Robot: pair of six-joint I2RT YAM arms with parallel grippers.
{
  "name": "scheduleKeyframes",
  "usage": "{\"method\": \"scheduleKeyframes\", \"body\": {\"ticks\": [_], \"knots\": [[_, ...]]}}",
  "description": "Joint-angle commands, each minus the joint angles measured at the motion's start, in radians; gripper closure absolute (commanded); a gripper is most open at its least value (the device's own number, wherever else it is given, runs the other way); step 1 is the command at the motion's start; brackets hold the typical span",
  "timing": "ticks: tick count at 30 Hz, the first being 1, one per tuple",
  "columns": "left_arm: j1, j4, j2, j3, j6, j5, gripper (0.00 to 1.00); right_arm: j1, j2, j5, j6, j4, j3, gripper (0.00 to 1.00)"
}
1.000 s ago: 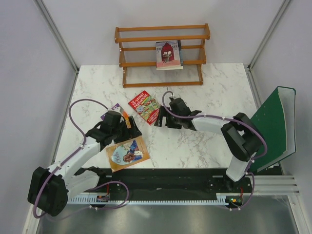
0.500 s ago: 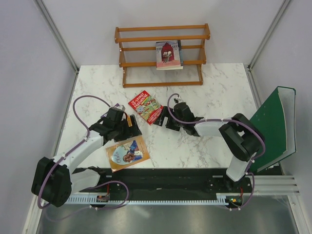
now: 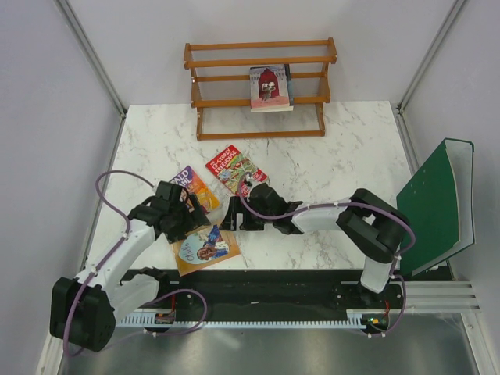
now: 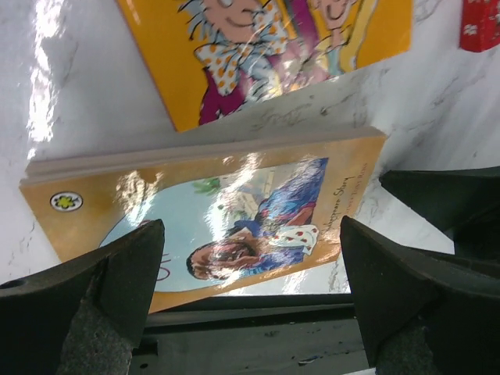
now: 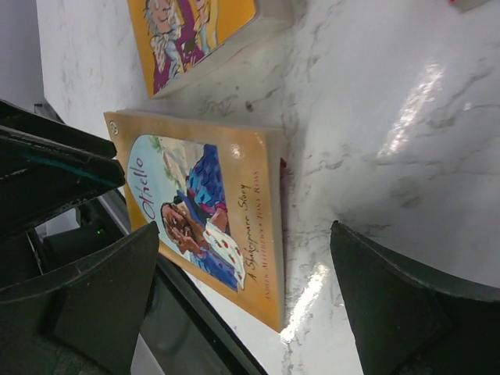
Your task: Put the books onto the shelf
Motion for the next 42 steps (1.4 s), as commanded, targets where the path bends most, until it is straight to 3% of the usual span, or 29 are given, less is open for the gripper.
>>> {"method": "scheduleKeyframes", "body": {"ticks": [1,5,10,14,15,18,25,31,38,42], "knots": [[0.009,-0.07,-0.033,-0.047,-0.145,-0.024,0.0,0.049,0.071,-0.041,0.034,-0.025,0.024,0.02],[0.008,-0.021,0.009,-0.099,-0.168,0.0,0.0,0.083,0.119,-0.069,0.057,0.004,0.056,0.07],[0.007,0.031,0.055,-0.145,-0.169,0.021,0.0,0.095,0.169,-0.125,0.099,0.09,0.073,0.27],[0.007,0.039,0.05,-0.139,-0.172,0.022,0.0,0.095,0.185,-0.148,0.122,0.145,0.065,0.68],[0.009,0.036,0.047,-0.136,-0.171,0.022,0.0,0.095,0.182,-0.146,0.121,0.15,0.062,0.85],[0.009,0.017,0.004,-0.099,-0.146,0.017,0.0,0.091,0.148,-0.121,0.106,0.129,0.041,0.99],[0.009,-0.015,-0.24,0.073,-0.123,0.013,0.0,0.005,0.005,-0.06,0.055,0.033,-0.034,1.0],[0.007,-0.018,-0.258,0.137,-0.143,0.071,0.0,-0.115,-0.214,-0.087,0.064,0.023,-0.136,1.0],[0.007,0.091,-0.335,0.047,-0.218,0.106,0.0,-0.21,-0.519,-0.005,0.113,-0.023,-0.223,1.0],[0.007,0.242,-0.382,-0.075,-0.322,0.163,0.0,-0.225,-0.608,0.077,0.145,-0.037,-0.251,1.0]]}}
